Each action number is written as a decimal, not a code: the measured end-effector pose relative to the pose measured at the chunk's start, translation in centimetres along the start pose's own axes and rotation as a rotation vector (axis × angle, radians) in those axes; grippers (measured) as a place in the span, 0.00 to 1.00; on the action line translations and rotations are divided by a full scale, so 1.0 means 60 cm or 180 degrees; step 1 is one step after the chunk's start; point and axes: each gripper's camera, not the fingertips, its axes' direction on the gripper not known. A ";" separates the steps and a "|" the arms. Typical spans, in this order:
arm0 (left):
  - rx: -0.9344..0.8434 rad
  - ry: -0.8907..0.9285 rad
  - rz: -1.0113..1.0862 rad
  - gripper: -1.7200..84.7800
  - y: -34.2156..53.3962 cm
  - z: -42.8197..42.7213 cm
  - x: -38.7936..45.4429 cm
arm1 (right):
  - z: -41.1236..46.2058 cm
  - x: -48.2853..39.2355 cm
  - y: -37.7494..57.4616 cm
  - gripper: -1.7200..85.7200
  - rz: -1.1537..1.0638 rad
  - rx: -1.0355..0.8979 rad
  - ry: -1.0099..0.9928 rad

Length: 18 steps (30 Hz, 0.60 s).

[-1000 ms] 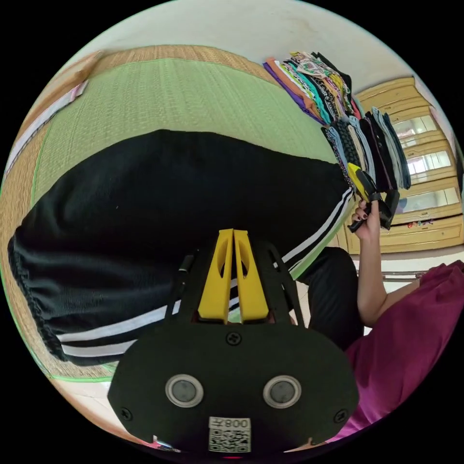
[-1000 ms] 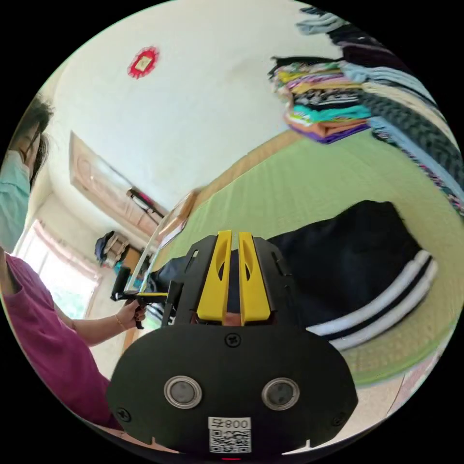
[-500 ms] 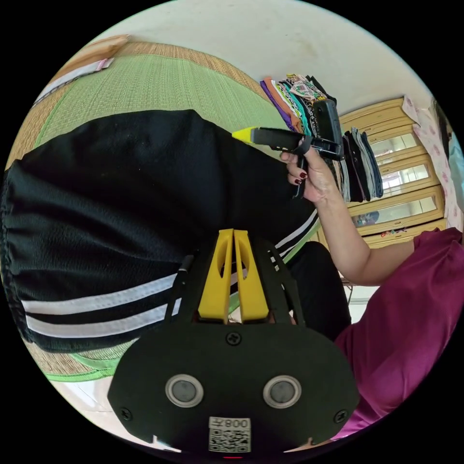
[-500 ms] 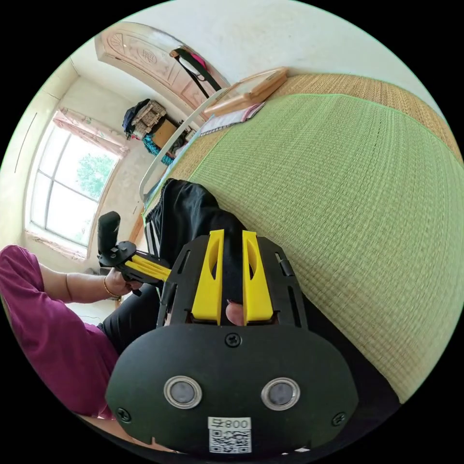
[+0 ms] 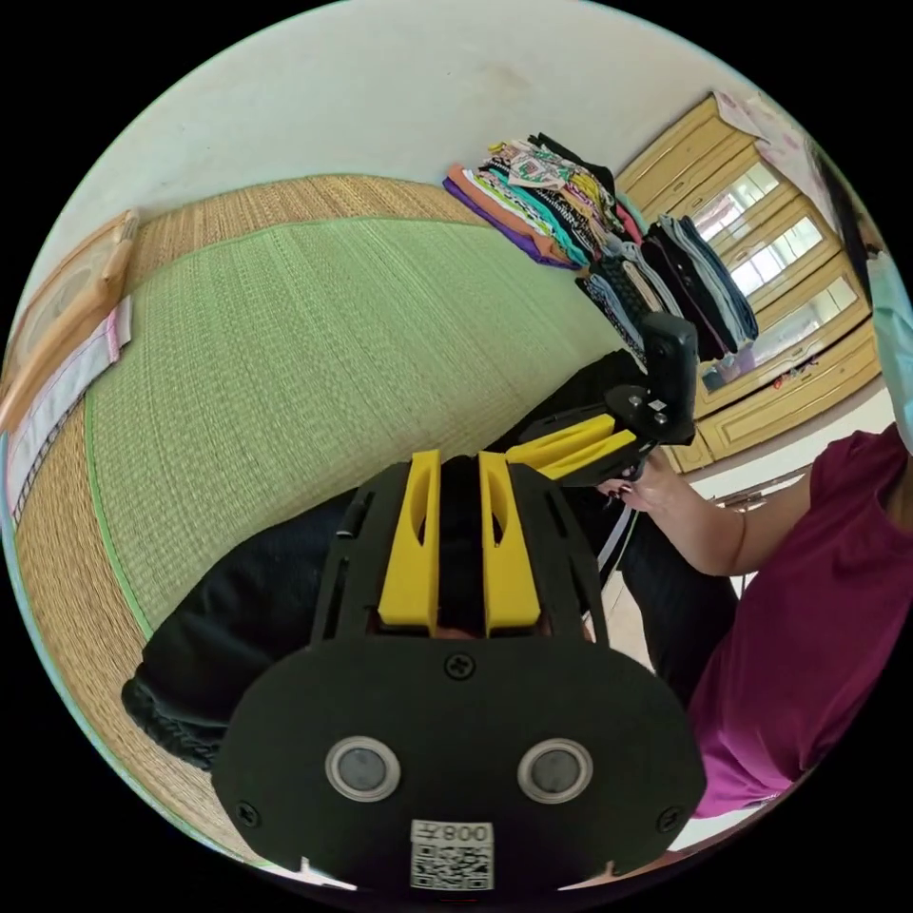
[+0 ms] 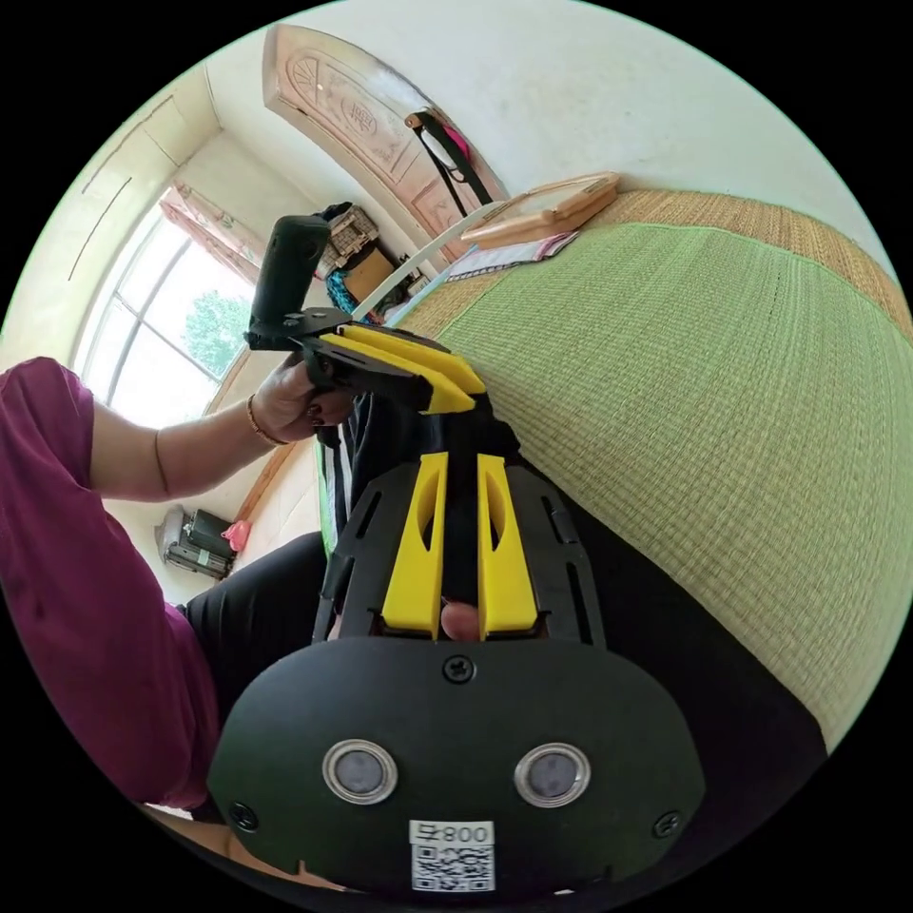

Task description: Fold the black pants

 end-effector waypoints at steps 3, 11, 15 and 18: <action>-0.0095 0.0068 -0.0057 0.10 0.020 -0.009 0.001 | 0.019 -0.015 0.004 0.09 -0.0067 -0.0093 -0.0070; 0.0033 0.0242 -0.0197 0.10 0.041 -0.059 0.001 | 0.049 -0.033 0.013 0.08 -0.0230 -0.0264 -0.0190; -0.0024 0.0205 -0.0123 0.11 0.010 -0.066 0.004 | 0.048 -0.036 0.020 0.08 -0.0278 -0.0267 -0.0198; -0.0321 0.0084 -0.0183 0.08 -0.002 -0.049 0.003 | 0.050 -0.036 0.026 0.08 -0.0321 -0.0318 -0.0257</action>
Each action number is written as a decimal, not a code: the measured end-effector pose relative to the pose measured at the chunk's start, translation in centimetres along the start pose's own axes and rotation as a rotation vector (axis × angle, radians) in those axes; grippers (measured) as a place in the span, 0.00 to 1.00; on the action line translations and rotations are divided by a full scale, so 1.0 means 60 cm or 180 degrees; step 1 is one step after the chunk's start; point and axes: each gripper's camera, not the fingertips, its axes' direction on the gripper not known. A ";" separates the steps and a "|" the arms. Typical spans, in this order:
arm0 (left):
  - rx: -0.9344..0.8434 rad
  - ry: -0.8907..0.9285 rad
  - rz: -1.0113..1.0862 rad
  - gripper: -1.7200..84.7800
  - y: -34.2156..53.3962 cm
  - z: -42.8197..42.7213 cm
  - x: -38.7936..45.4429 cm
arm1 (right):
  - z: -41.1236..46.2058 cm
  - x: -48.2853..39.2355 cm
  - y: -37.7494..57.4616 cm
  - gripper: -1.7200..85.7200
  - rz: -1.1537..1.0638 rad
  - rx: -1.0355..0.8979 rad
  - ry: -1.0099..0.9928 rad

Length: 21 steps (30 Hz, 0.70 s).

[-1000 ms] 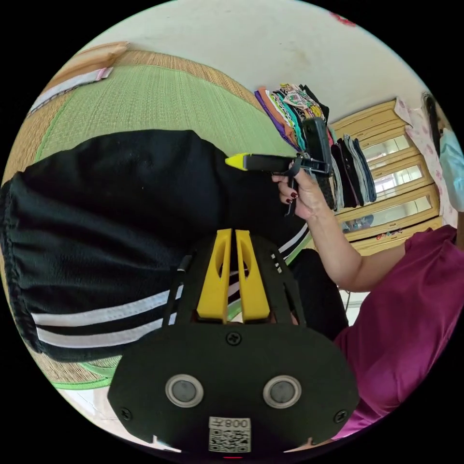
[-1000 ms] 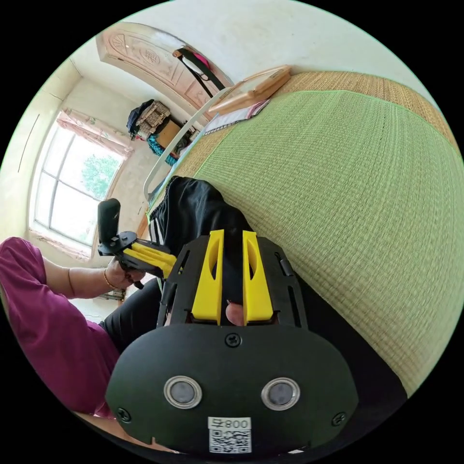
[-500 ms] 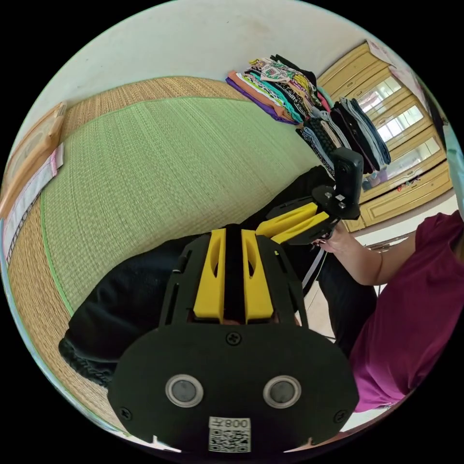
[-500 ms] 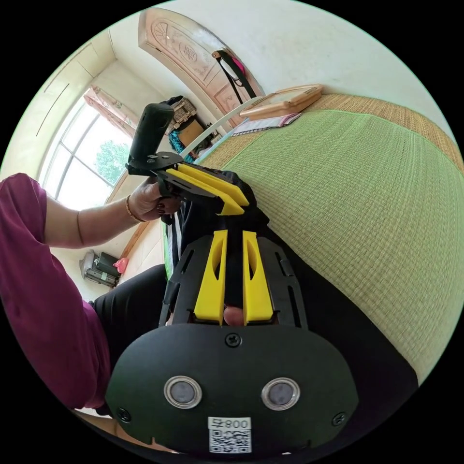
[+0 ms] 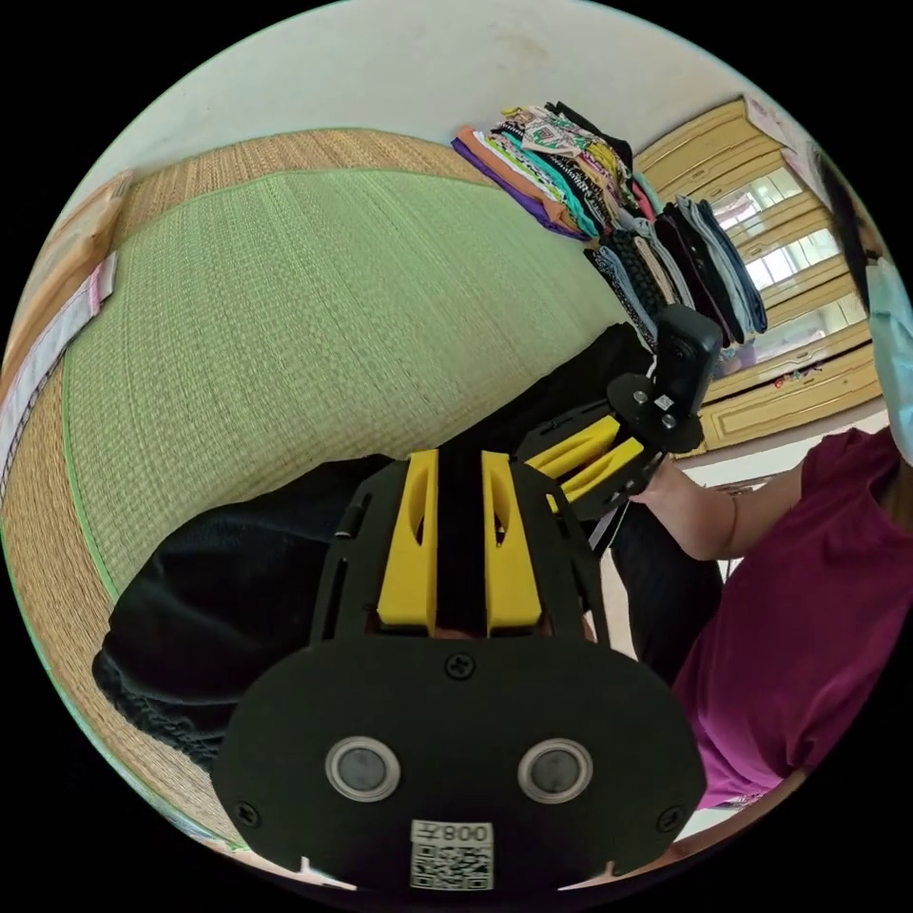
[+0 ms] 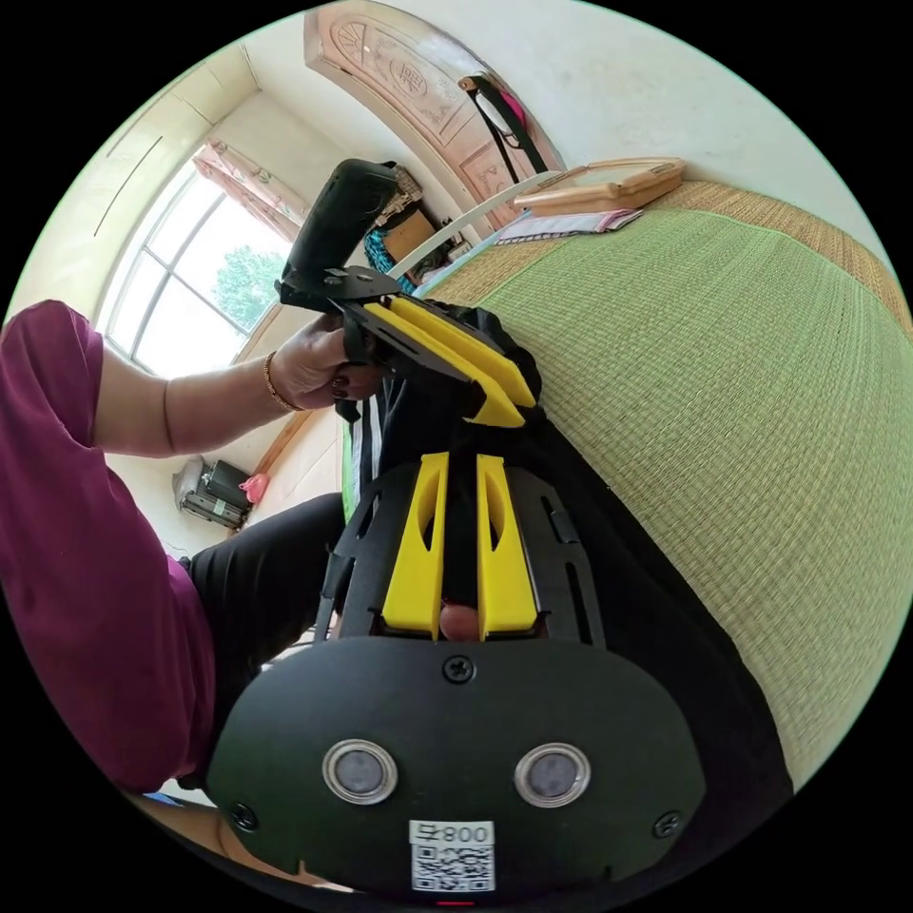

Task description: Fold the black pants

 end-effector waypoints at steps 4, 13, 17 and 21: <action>0.0182 -0.0034 -0.0010 0.05 0.017 -0.026 0.011 | -0.015 0.001 0.015 0.08 -0.0068 0.0028 -0.0159; 0.0818 -0.0106 0.0103 0.03 0.049 -0.112 0.047 | -0.139 0.044 0.074 0.08 0.0074 0.0752 -0.0104; 0.0965 -0.0141 0.0184 0.03 0.043 -0.134 0.059 | -0.164 0.065 0.084 0.10 0.0181 0.0792 0.0223; 0.1112 -0.0134 0.0191 0.03 0.033 -0.151 0.057 | -0.163 0.076 0.081 0.11 0.0143 0.0720 0.0308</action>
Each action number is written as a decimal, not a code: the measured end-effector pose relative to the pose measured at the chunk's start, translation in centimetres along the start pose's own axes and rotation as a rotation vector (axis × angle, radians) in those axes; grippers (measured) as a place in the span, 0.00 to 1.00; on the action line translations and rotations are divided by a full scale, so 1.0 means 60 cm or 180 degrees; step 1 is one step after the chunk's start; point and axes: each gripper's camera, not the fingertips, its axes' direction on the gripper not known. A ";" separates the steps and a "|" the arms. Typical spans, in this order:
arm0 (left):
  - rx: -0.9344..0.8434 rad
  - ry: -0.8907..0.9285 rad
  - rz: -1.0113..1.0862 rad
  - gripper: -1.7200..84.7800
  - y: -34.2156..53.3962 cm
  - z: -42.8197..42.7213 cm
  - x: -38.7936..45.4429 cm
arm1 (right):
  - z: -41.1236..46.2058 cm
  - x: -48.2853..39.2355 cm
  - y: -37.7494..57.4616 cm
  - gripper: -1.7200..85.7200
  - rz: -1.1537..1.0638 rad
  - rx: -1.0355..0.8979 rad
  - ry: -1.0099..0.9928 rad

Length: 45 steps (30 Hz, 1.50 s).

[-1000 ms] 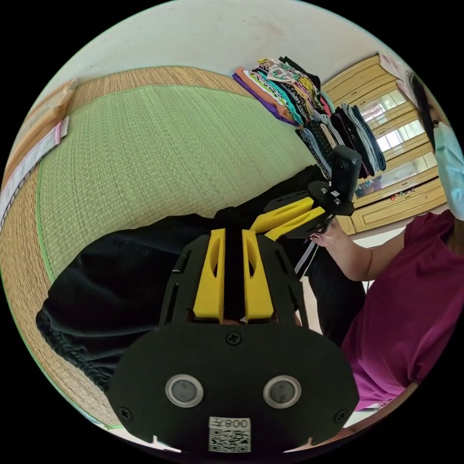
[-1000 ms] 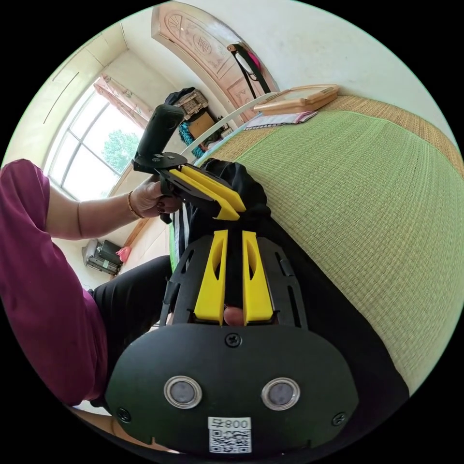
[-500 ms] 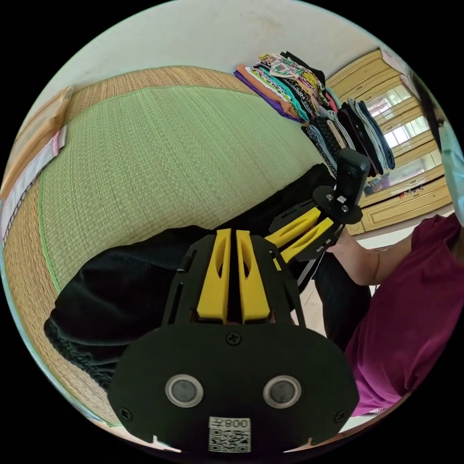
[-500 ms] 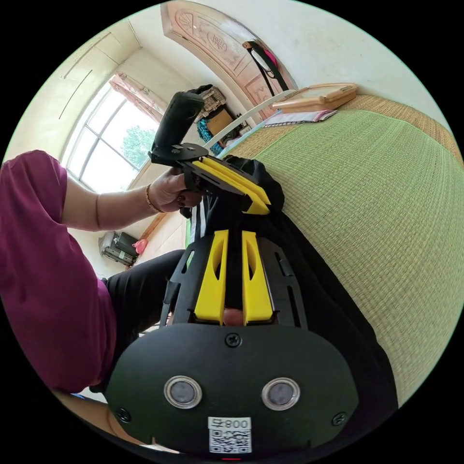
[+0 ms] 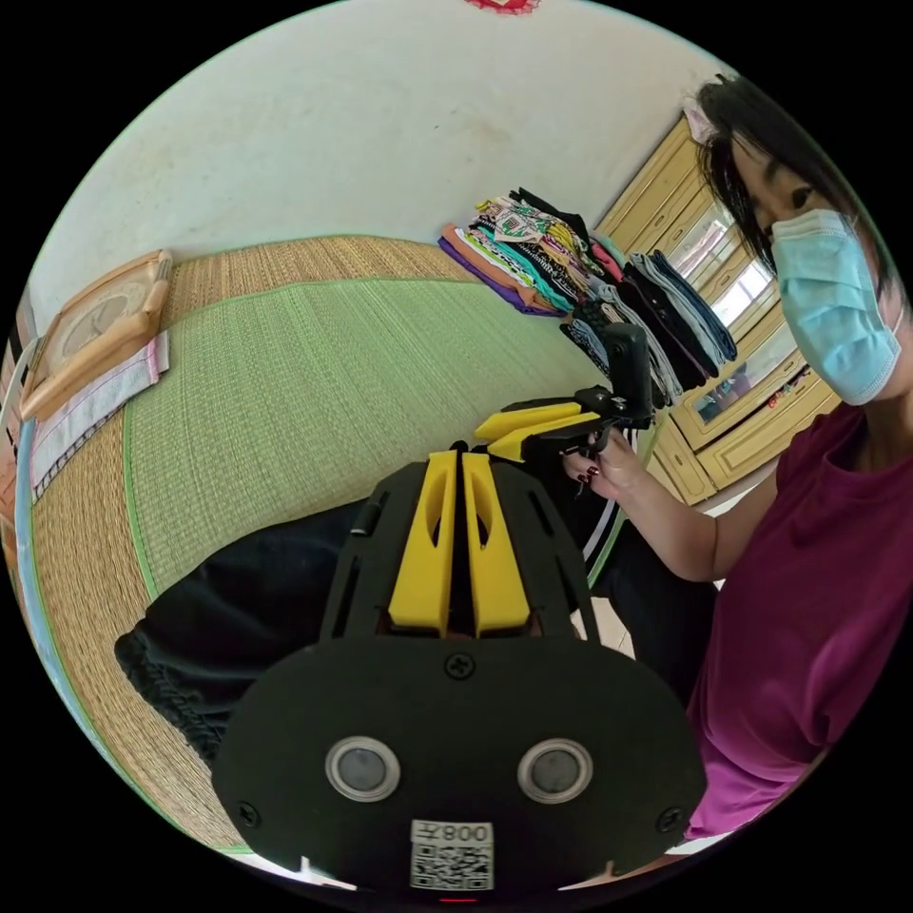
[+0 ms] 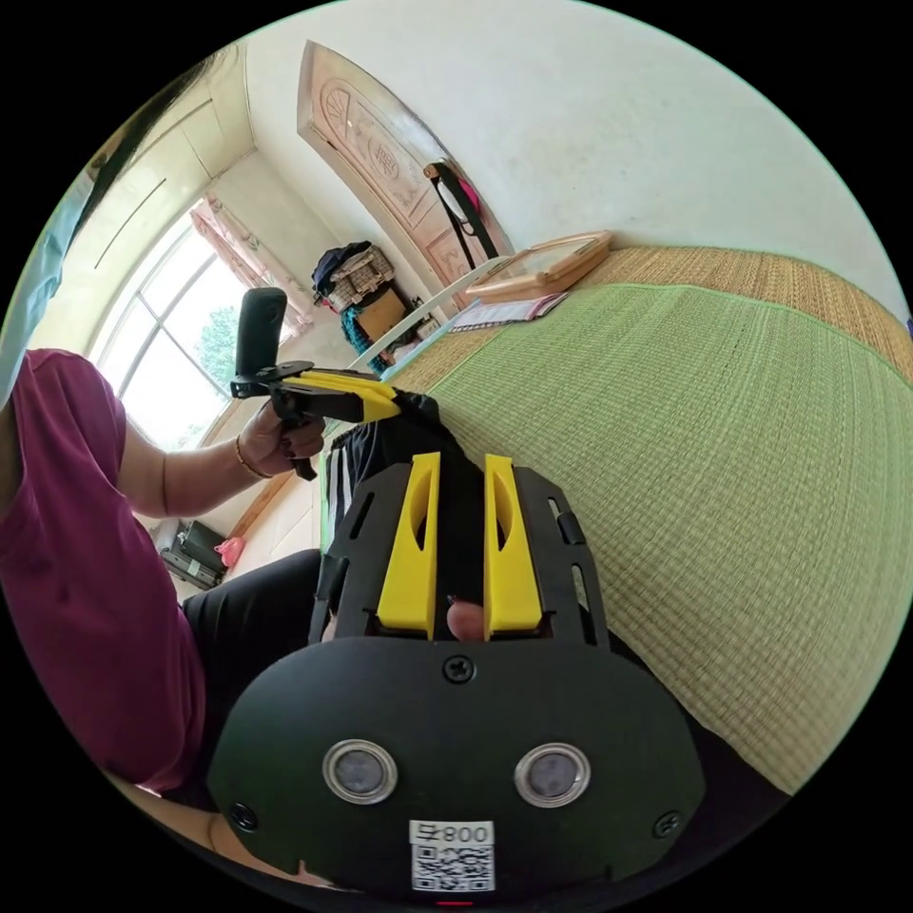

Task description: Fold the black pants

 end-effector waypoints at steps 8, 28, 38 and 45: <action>0.0105 -0.0071 -0.0019 0.04 -0.027 0.018 -0.023 | -0.009 0.047 0.017 0.08 0.0164 -0.0111 0.0254; -0.0173 0.0116 -0.0411 0.05 -0.088 0.087 -0.121 | -0.200 0.205 0.136 0.05 0.0927 0.0578 0.0824; -0.0036 0.0248 -0.0528 0.04 -0.087 0.072 -0.135 | -0.379 0.258 0.267 0.02 0.1740 0.0882 0.1644; 0.0149 0.0259 -0.0478 0.04 -0.065 0.034 -0.127 | -0.429 0.292 0.390 0.02 0.2541 0.0588 0.2501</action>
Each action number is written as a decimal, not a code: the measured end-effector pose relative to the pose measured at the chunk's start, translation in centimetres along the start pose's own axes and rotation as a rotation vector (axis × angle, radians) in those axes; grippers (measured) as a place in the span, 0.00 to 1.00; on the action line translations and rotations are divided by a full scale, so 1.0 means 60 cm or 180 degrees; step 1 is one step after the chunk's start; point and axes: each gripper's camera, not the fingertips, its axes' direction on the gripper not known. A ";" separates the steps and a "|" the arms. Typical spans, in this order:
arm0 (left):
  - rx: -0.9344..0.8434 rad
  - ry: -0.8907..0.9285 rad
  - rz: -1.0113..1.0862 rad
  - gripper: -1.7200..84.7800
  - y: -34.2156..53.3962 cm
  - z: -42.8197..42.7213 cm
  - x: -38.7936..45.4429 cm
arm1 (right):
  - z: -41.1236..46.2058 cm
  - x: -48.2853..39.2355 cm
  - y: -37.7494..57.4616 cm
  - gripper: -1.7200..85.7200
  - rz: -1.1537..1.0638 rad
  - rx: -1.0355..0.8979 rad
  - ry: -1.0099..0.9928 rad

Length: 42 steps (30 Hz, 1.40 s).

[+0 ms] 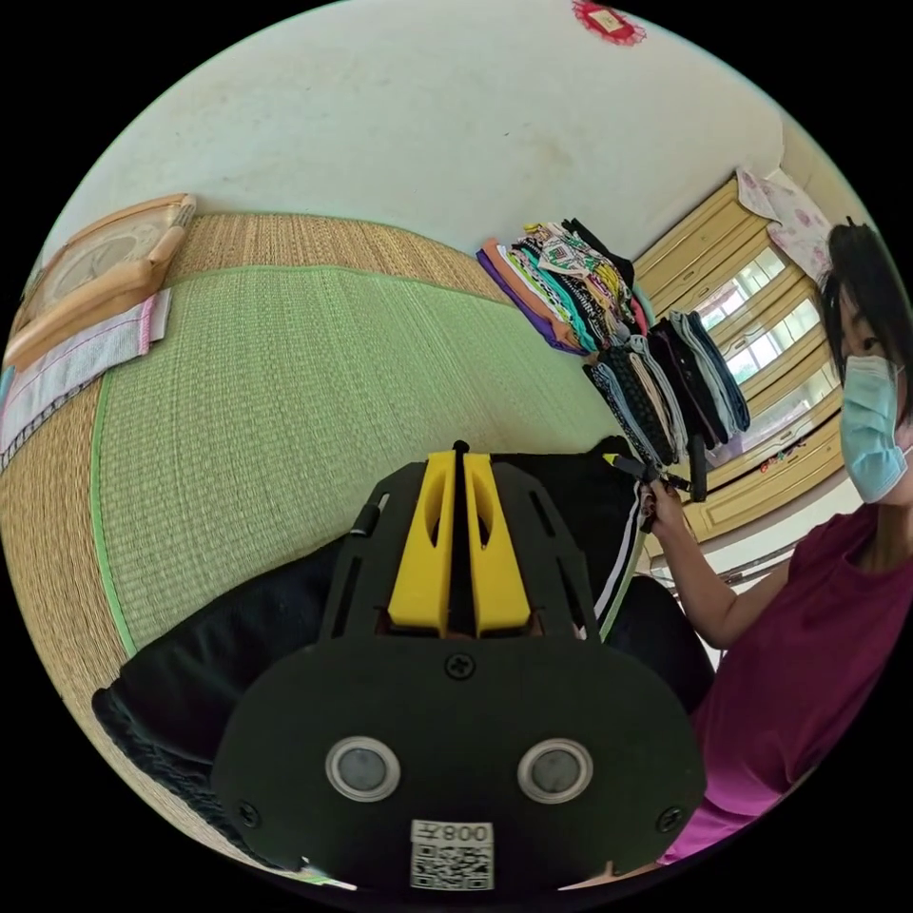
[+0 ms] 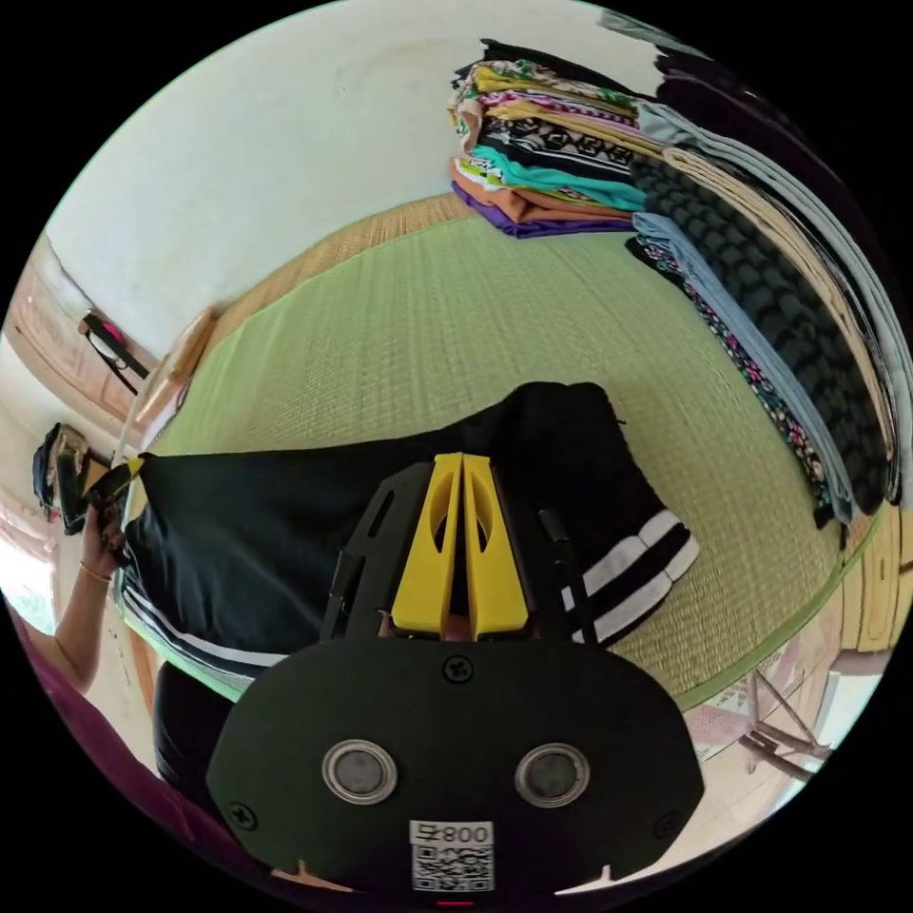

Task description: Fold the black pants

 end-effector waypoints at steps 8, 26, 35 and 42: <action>0.0099 0.0143 -0.0153 0.04 0.016 -0.007 -0.018 | -0.004 0.030 -0.002 0.02 0.0592 0.0203 -0.0043; -0.0099 0.0783 0.0045 0.03 0.141 -0.084 -0.015 | 0.161 -0.453 -0.052 0.08 -0.2806 -0.1303 -0.1177; -0.0076 0.0916 -0.0020 0.03 0.175 -0.106 -0.032 | 0.204 -0.548 -0.013 0.12 -0.3393 -0.1438 -0.0655; 0.0018 0.0840 0.0131 0.03 0.166 -0.129 -0.034 | 0.222 -0.569 -0.008 0.04 -0.3343 -0.1296 -0.0393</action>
